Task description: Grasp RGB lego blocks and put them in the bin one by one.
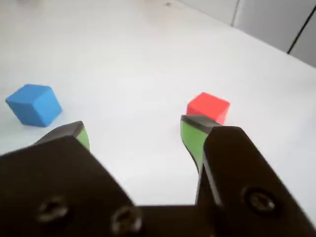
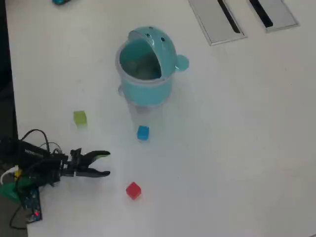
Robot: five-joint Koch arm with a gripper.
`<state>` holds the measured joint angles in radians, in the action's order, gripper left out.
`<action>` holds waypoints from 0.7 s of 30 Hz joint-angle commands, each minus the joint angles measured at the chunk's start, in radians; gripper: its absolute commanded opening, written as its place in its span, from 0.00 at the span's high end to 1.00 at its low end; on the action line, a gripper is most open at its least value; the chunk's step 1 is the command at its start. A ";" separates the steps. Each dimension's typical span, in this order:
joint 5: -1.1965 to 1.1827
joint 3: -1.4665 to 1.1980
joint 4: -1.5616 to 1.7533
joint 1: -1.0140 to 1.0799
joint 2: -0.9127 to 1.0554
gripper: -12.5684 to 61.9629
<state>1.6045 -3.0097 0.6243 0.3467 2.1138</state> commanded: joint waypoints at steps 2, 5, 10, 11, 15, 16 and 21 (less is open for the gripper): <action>0.008 0.114 0.009 0.023 -0.049 0.38; -0.003 0.150 0.011 0.048 -0.089 0.37; 0.006 0.156 0.124 0.086 -0.198 0.38; 0.011 0.155 0.149 0.095 -0.218 0.38; 0.006 0.212 0.144 0.129 -0.262 0.39; 0.006 0.230 0.130 0.133 -0.267 0.39; 0.006 0.295 0.058 0.184 -0.278 0.39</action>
<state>1.5999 -2.7796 0.6811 0.5139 1.8346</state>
